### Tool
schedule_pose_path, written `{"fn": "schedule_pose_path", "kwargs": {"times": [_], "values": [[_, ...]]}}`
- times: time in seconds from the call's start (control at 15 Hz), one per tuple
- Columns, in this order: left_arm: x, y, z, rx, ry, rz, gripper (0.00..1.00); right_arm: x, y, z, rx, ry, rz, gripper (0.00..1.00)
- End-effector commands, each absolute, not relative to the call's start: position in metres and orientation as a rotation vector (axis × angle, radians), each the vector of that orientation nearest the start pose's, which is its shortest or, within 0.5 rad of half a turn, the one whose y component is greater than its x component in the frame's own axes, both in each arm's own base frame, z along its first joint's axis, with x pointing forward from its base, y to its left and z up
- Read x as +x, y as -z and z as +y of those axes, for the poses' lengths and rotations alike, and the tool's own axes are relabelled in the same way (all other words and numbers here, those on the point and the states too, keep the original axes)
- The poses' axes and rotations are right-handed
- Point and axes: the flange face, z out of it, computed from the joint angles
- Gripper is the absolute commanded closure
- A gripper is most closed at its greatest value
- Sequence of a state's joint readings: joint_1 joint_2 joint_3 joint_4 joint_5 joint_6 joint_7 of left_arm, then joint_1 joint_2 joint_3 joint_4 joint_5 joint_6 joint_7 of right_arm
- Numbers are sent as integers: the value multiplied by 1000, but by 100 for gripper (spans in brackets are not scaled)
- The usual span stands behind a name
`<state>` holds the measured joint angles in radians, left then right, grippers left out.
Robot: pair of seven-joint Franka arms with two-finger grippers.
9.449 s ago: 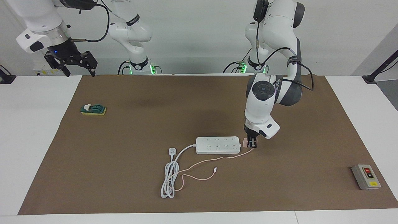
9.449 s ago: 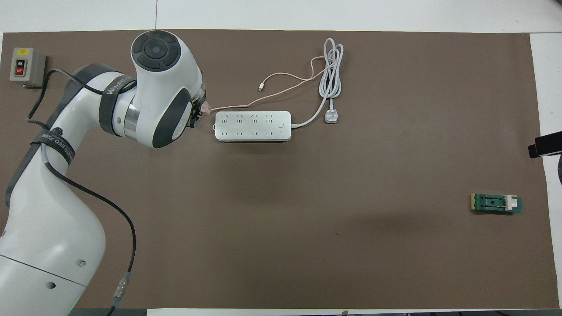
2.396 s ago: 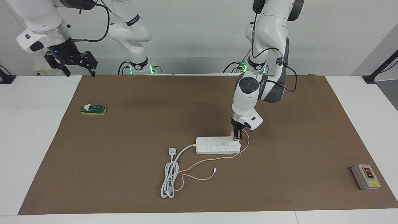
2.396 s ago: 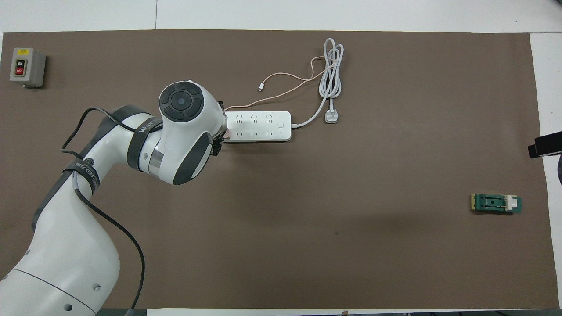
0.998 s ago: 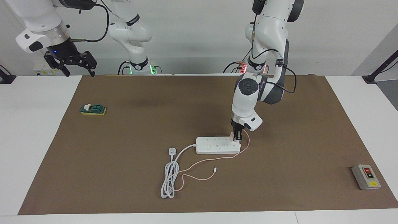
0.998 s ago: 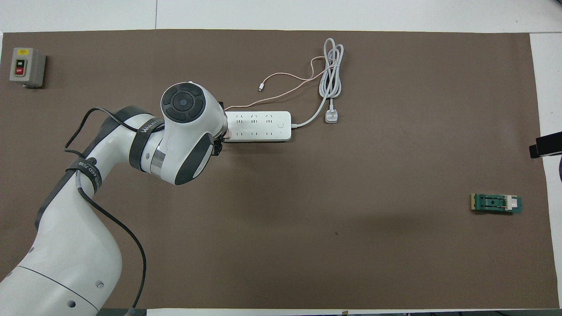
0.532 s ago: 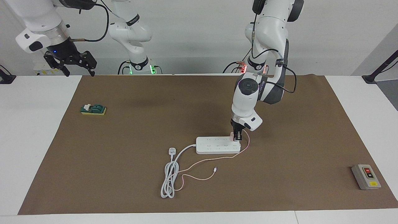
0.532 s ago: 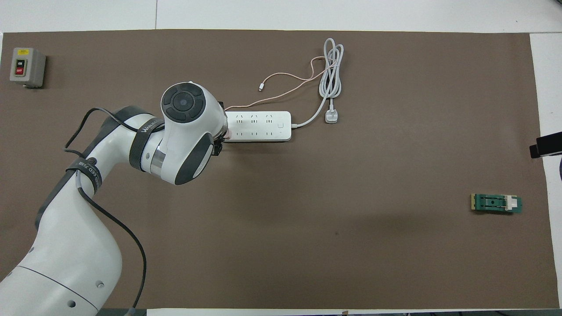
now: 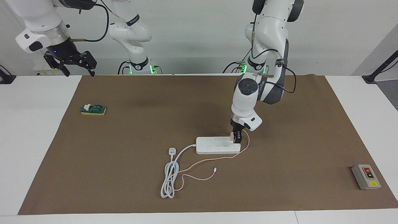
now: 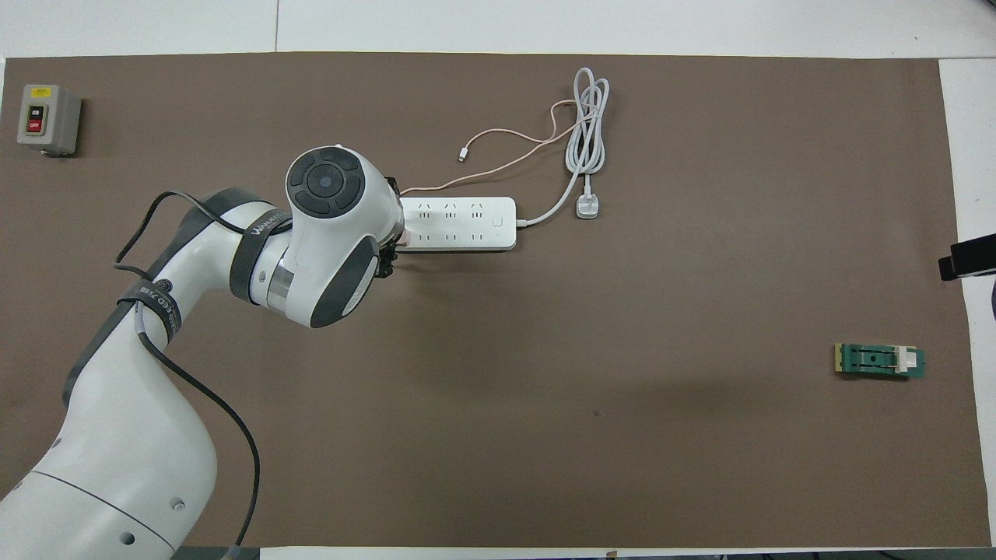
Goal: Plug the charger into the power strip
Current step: 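Press the charger into the socket with the left gripper, then open the left gripper and lift it off the plugged charger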
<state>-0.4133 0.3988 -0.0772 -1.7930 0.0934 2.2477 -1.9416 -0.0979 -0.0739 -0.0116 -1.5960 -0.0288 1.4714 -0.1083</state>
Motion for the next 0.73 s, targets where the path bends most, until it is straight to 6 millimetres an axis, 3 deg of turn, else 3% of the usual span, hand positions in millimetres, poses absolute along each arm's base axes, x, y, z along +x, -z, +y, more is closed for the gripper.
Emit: {"fn": "schedule_pose_path", "kwargs": {"times": [0.0,0.33,0.67], "values": [[565,-349,-285,-2477,14,-1828,26,513,-648,-65,-3175,-97,-6,0],[563,-381,-274,-2498,12,-1829,21,513,-648,-65,-3175,-97,-6,0],[563,-440,-264,-2526,54,-1903,18,513,-648,-65,-3175,-97,-9,0]]}}
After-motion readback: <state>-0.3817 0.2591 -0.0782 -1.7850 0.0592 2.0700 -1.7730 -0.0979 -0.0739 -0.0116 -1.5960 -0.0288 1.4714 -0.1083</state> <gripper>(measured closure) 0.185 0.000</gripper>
